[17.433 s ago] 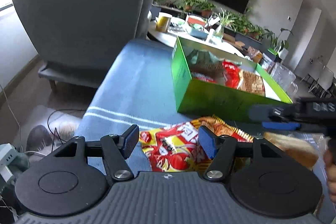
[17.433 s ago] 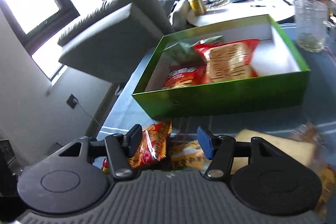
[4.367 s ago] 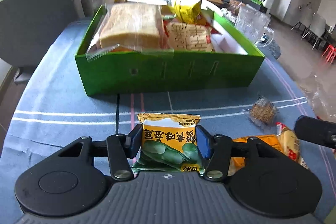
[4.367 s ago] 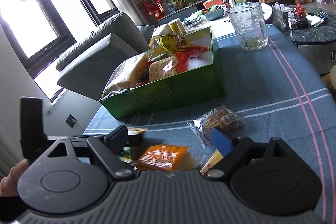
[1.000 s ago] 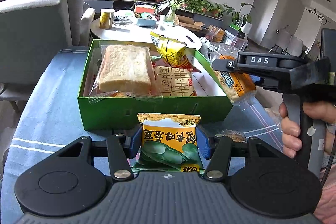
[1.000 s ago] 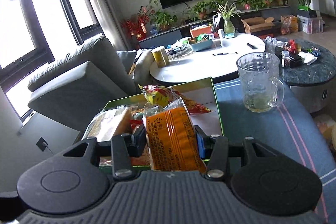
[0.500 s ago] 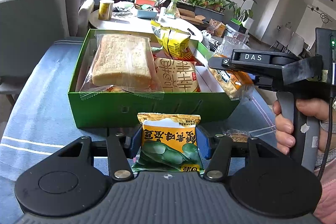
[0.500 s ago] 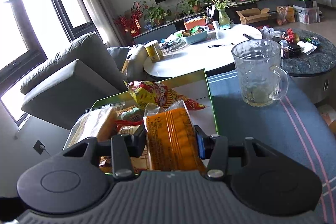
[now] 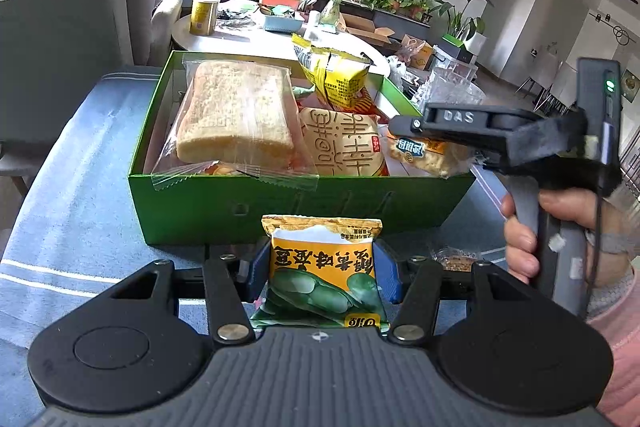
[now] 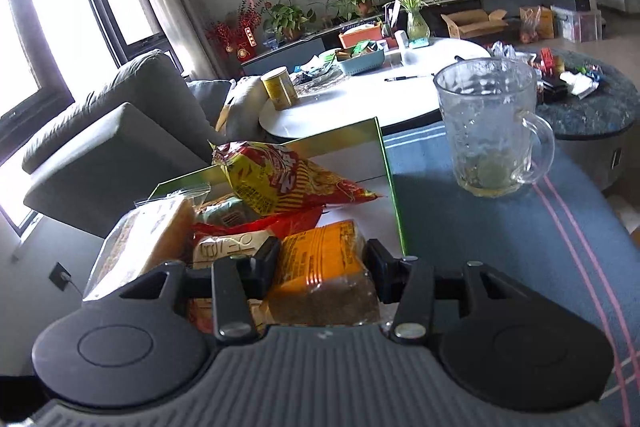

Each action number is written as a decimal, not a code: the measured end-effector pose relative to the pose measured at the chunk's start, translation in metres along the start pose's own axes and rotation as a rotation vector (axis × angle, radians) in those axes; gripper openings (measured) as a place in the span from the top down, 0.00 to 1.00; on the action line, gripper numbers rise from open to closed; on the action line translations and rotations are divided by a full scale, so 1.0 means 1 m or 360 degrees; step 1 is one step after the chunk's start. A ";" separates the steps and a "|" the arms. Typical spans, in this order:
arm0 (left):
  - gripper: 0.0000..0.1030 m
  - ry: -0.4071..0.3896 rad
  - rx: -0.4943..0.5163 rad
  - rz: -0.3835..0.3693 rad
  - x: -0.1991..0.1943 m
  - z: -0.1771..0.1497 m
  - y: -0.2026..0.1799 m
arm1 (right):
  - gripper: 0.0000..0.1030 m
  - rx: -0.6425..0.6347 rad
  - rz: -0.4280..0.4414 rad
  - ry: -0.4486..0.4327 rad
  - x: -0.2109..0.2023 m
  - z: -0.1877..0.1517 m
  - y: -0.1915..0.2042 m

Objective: Organize snacks
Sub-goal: 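Carry both bags over the green box and open both tools to drop them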

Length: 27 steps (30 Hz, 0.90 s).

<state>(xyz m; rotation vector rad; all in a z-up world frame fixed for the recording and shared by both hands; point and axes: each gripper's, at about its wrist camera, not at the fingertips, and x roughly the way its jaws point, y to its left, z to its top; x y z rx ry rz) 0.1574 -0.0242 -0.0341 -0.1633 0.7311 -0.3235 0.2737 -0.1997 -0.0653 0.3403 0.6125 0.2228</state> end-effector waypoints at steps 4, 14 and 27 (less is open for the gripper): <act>0.51 -0.0009 0.0004 -0.0002 -0.004 -0.001 -0.001 | 0.24 -0.0002 0.0010 -0.0029 0.010 0.009 0.001; 0.51 -0.0084 0.0048 -0.0029 -0.010 0.011 -0.011 | 0.22 0.0070 0.0065 -0.0149 -0.034 0.014 -0.008; 0.51 -0.0182 0.0167 -0.0081 0.047 0.058 -0.050 | 0.22 0.0069 -0.0062 -0.0172 -0.065 0.009 -0.021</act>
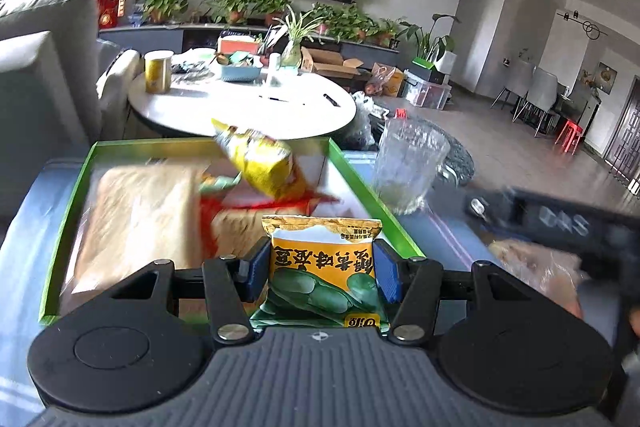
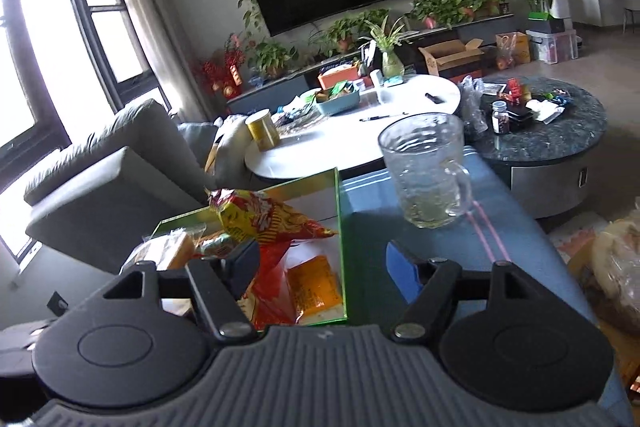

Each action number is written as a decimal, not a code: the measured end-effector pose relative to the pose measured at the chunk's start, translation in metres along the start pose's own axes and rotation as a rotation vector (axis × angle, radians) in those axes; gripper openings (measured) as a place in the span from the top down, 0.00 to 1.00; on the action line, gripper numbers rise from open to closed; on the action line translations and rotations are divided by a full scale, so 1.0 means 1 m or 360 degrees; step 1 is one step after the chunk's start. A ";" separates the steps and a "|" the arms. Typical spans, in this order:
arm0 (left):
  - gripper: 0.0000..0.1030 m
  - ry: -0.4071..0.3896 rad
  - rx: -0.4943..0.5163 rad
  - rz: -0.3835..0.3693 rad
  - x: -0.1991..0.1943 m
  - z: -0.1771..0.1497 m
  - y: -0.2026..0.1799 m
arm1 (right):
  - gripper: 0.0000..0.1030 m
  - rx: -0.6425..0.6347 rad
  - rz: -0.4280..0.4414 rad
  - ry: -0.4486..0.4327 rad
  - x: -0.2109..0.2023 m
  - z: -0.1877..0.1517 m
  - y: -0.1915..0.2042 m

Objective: Organize snacks
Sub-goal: 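Carry both bags over the green box and open both tools to drop them, then grasp the blue wrapped snack with the left tool while the right tool grasps the cookie packet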

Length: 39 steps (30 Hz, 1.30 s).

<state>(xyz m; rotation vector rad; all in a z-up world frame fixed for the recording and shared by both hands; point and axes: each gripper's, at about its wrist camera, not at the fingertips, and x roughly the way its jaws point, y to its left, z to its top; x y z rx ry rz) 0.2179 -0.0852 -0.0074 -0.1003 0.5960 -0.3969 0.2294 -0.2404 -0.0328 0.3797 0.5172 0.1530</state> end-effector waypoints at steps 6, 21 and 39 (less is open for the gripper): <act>0.51 0.0046 -0.0048 -0.0034 0.042 0.010 -0.005 | 0.22 0.0103 -0.0024 -0.0054 -0.006 0.003 -0.014; 0.35 0.0118 -0.0003 0.0121 0.069 0.002 -0.004 | 0.22 0.0086 0.0004 0.0018 0.000 -0.008 -0.021; 0.31 0.0121 -0.0061 -0.0082 -0.058 -0.048 0.014 | 0.22 -0.0018 -0.0031 0.0054 -0.036 -0.017 -0.004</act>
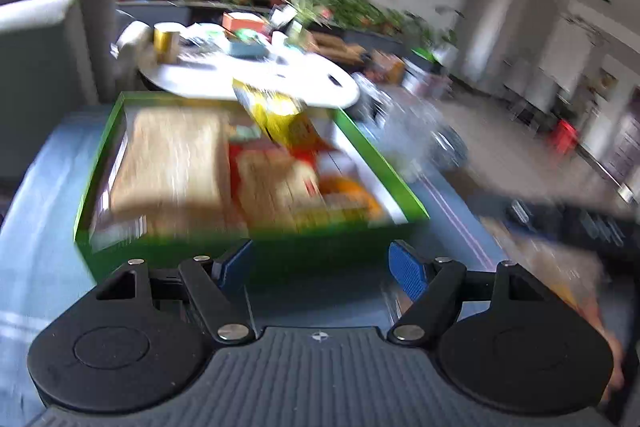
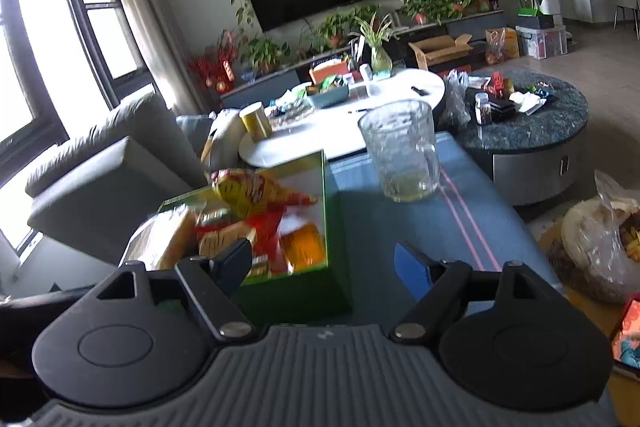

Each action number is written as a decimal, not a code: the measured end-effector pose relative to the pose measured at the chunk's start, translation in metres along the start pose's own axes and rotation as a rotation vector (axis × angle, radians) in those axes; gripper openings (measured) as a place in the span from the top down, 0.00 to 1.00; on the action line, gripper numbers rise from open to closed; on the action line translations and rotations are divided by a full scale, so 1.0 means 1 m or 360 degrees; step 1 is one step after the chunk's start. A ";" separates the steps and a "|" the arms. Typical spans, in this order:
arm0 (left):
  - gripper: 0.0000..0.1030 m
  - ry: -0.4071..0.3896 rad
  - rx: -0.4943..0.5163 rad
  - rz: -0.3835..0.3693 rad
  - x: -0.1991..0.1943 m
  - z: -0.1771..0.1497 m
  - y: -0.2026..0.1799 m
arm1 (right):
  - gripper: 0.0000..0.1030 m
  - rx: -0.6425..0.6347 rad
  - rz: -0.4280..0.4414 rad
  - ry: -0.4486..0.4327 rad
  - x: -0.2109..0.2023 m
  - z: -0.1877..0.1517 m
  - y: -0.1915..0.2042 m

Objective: Organize snacks
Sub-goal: 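Grasp the blue wrapped snack with the left tool while the right tool grasps the cookie packet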

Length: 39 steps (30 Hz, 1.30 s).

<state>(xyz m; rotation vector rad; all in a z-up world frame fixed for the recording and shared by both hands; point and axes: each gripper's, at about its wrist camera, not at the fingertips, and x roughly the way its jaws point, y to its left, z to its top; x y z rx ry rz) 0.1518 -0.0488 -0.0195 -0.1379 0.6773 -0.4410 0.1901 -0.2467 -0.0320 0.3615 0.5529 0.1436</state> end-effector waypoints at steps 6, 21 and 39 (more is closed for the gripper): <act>0.30 0.0201 0.0169 -0.0192 -0.031 -0.058 -0.012 | 0.22 -0.0057 -0.0005 0.0051 -0.009 -0.011 0.008; 0.43 0.0328 0.0303 -0.0193 0.001 -0.090 -0.044 | 0.22 -0.0084 -0.0088 0.0239 0.002 -0.030 0.003; 0.55 0.0009 0.0123 0.0054 -0.035 -0.055 0.002 | 0.22 -0.0159 -0.0138 0.0459 0.039 -0.052 0.003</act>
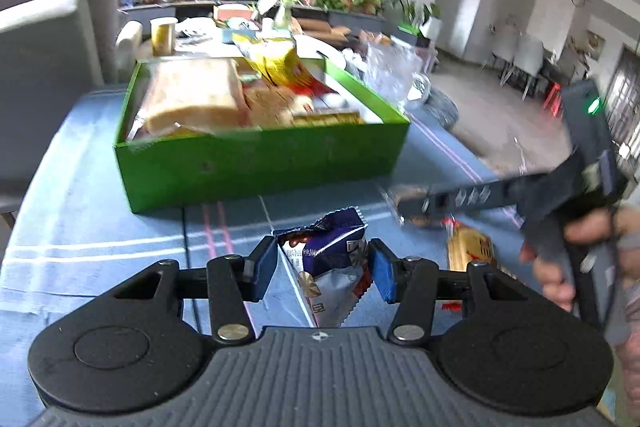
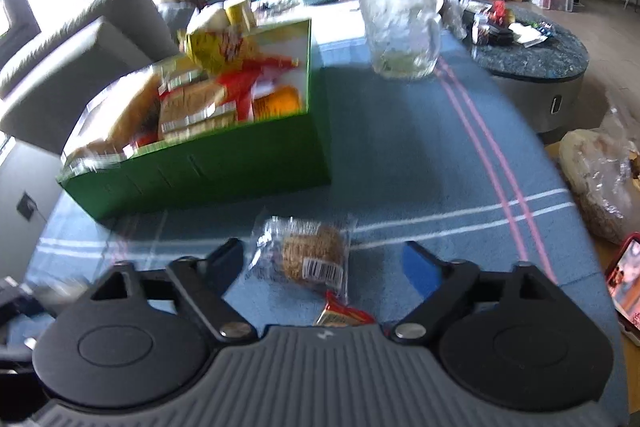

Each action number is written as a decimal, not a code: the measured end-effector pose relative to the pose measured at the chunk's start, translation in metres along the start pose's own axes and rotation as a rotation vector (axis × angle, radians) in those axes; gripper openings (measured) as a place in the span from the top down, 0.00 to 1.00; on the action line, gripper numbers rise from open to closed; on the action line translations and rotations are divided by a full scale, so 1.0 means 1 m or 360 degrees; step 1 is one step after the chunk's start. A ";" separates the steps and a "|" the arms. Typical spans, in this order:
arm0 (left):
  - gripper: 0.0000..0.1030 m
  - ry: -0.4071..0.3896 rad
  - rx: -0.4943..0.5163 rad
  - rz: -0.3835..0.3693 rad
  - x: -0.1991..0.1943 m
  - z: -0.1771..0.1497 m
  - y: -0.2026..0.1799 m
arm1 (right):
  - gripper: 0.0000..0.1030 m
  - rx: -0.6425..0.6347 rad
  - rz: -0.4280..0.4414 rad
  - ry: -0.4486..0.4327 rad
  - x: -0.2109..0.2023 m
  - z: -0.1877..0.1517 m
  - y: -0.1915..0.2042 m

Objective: Organize snacks
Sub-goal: 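Grasp the blue wrapped snack with the left tool while the right tool grasps the cookie packet, then lower both snacks into the green box and open both tools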

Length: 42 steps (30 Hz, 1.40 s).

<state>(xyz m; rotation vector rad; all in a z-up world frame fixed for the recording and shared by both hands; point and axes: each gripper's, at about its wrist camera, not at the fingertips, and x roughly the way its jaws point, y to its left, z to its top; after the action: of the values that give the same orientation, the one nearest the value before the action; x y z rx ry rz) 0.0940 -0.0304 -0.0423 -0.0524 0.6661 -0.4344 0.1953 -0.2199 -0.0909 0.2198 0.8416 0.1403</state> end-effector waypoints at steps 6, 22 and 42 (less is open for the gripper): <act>0.54 -0.0023 -0.0020 -0.0015 -0.004 0.003 0.004 | 0.22 -0.0071 -0.0014 0.0052 0.015 -0.002 0.011; 0.54 -0.0023 -0.0101 -0.0025 -0.006 0.002 0.014 | 0.26 -0.0109 -0.0045 -0.0027 0.013 0.003 0.020; 0.54 -0.0186 -0.0061 -0.0018 0.004 0.056 0.008 | 0.26 -0.0040 0.0182 -0.0350 -0.035 0.051 0.041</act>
<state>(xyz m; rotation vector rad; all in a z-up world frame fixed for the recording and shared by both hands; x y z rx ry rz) 0.1339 -0.0299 -0.0022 -0.1173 0.5592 -0.4263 0.2094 -0.1945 -0.0222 0.2547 0.6082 0.2295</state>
